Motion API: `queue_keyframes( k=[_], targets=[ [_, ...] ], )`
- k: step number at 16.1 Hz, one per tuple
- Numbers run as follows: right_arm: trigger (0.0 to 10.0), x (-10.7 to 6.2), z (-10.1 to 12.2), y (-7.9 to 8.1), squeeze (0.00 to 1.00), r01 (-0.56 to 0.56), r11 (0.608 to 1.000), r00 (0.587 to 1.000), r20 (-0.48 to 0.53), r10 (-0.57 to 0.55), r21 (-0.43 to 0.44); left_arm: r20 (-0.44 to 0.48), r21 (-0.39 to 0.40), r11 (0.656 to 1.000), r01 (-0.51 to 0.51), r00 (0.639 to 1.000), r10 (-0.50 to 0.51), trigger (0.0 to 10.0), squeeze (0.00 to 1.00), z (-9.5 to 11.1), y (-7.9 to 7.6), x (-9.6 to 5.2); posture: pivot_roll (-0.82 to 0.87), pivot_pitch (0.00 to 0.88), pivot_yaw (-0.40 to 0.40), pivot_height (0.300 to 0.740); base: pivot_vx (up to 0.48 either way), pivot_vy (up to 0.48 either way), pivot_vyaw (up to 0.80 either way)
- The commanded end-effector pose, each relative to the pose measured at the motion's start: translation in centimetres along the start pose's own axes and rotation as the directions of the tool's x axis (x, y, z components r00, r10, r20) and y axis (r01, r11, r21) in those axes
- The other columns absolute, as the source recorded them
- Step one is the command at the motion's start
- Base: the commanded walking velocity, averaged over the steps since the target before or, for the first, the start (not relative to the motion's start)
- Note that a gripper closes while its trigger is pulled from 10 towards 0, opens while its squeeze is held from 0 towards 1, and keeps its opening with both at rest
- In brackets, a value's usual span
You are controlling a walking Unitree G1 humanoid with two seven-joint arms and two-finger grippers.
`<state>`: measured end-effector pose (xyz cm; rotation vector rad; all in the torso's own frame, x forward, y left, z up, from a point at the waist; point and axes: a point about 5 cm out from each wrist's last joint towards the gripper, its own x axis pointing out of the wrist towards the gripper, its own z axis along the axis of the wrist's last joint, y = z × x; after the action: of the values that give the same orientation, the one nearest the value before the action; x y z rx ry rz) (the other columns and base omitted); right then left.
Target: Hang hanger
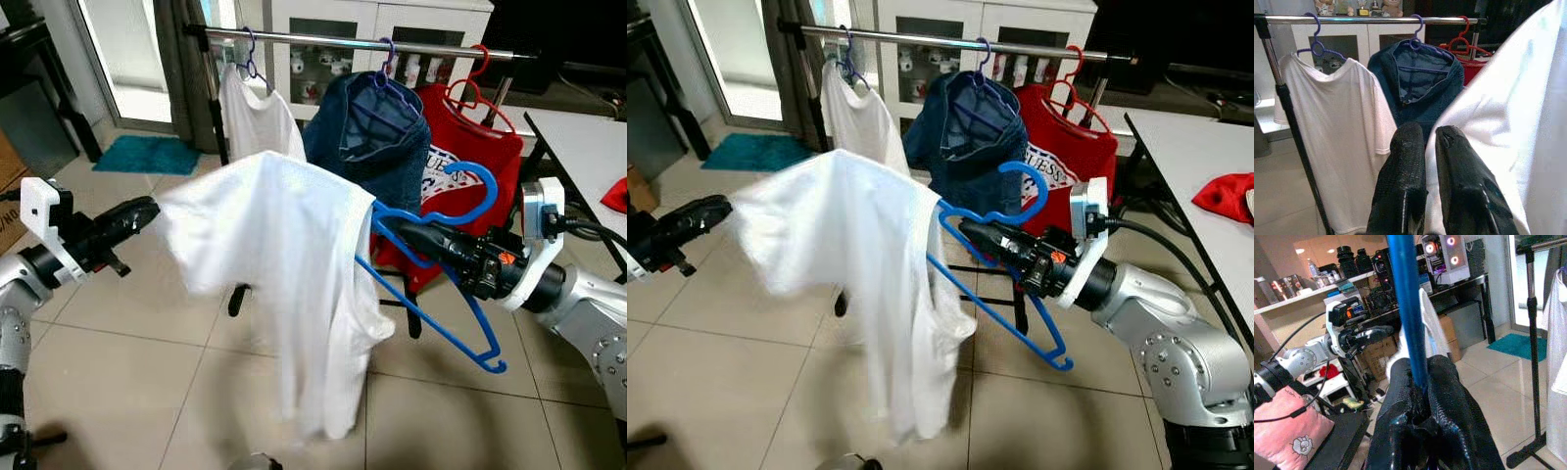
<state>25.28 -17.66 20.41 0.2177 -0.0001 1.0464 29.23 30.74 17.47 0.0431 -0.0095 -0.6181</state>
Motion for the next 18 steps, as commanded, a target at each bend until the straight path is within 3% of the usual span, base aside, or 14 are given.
queue_keyframes(
  k=[1,4,6,7,8,9,10,11,12,13,14,15,16,18],
  targets=[
    [10.0,0.0,1.0,-0.1,0.00,0.006,0.999,0.999,0.037,-0.005,-0.041,-0.009,0.049,0.999,0.006,1.000,-0.005,10.0,1.00,0.7,0.3,0.2,-0.05,0.000,0.018,0.740,0.000,0.000,0.00],
    [10.0,0.0,0.9,-0.3,0.00,0.008,0.998,1.000,0.001,-0.008,-0.064,0.031,0.104,0.995,0.007,0.999,-0.011,10.0,1.00,2.8,1.4,0.1,-0.05,0.000,0.009,0.740,0.000,0.000,0.00],
    [10.0,0.1,0.8,-0.4,0.00,-0.005,0.996,0.999,-0.042,0.001,-0.087,0.125,0.142,0.987,0.079,0.987,-0.097,10.0,1.00,6.8,2.1,1.1,-0.04,0.000,-0.007,0.740,0.000,0.000,0.00],
    [10.0,0.1,0.8,-0.3,0.00,-0.009,0.996,0.999,-0.049,0.005,-0.094,0.127,0.141,0.983,0.115,0.983,-0.134,10.0,1.00,7.3,1.9,1.5,-0.04,0.000,-0.007,0.740,0.000,0.000,0.00],
    [10.0,0.7,1.0,-0.4,0.00,0.006,0.989,0.997,-0.078,-0.017,-0.148,0.078,0.157,0.952,0.262,0.958,-0.277,10.0,1.00,8.3,0.3,3.6,-0.04,0.000,-0.005,0.740,0.000,0.000,0.00],
    [10.0,1.2,1.2,-0.5,0.00,0.027,0.979,0.994,-0.103,-0.048,-0.203,0.010,0.175,0.894,0.412,0.907,-0.420,10.0,1.00,8.6,-1.6,5.5,-0.04,0.000,0.003,0.740,0.000,0.000,0.00],
    [10.0,1.6,1.3,-0.5,0.00,0.034,0.972,0.991,-0.117,-0.062,-0.232,-0.029,0.192,0.838,0.510,0.857,-0.515,10.0,1.00,8.8,-3.1,7.1,-0.04,0.000,0.004,0.740,0.000,0.000,0.00],
    [10.0,1.7,1.4,-0.4,0.00,0.031,0.970,0.990,-0.124,-0.062,-0.242,-0.043,0.196,0.810,0.553,0.830,-0.556,10.0,1.00,8.9,-3.8,8.0,-0.05,0.000,0.011,0.740,0.000,0.000,0.00],
    [10.0,2.0,1.3,-0.1,0.00,0.009,0.963,0.988,-0.147,-0.050,-0.269,-0.067,0.203,0.752,0.627,0.775,-0.628,10.0,1.00,9.1,-5.2,9.6,-0.05,0.000,0.020,0.740,0.000,0.000,0.00],
    [10.0,2.2,1.2,0.3,0.00,-0.017,0.956,0.985,-0.168,-0.034,-0.292,-0.092,0.201,0.700,0.685,0.725,-0.683,10.0,0.42,9.2,-6.4,10.9,-0.06,0.000,0.024,0.740,0.000,0.000,0.00],
    [10.0,2.4,1.3,0.9,0.00,-0.041,0.949,0.983,-0.184,-0.018,-0.313,-0.127,0.205,0.646,0.735,0.675,-0.727,10.0,0.00,9.1,-7.5,12.2,-0.07,0.000,0.036,0.740,0.000,0.000,0.00],
    [10.0,2.4,1.3,1.4,0.00,-0.068,0.943,0.979,-0.204,-0.001,-0.327,-0.154,0.212,0.605,0.768,0.637,-0.755,10.0,0.00,9.0,-8.2,12.8,-0.07,0.000,0.043,0.740,0.000,0.000,0.00],
    [10.0,2.4,1.4,1.7,0.00,-0.084,0.939,0.977,-0.215,0.011,-0.335,-0.164,0.205,0.588,0.782,0.620,-0.767,10.0,0.00,9.0,-8.4,12.9,-0.08,0.000,0.052,0.740,0.000,0.000,0.00],
    [10.0,2.4,1.2,2.6,0.00,-0.135,0.926,0.968,-0.248,0.047,-0.352,-0.195,0.163,0.527,0.834,0.551,-0.811,10.0,0.00,8.8,-9.1,13.5,-0.08,0.000,0.061,0.740,0.000,0.000,0.00]
  ],
)
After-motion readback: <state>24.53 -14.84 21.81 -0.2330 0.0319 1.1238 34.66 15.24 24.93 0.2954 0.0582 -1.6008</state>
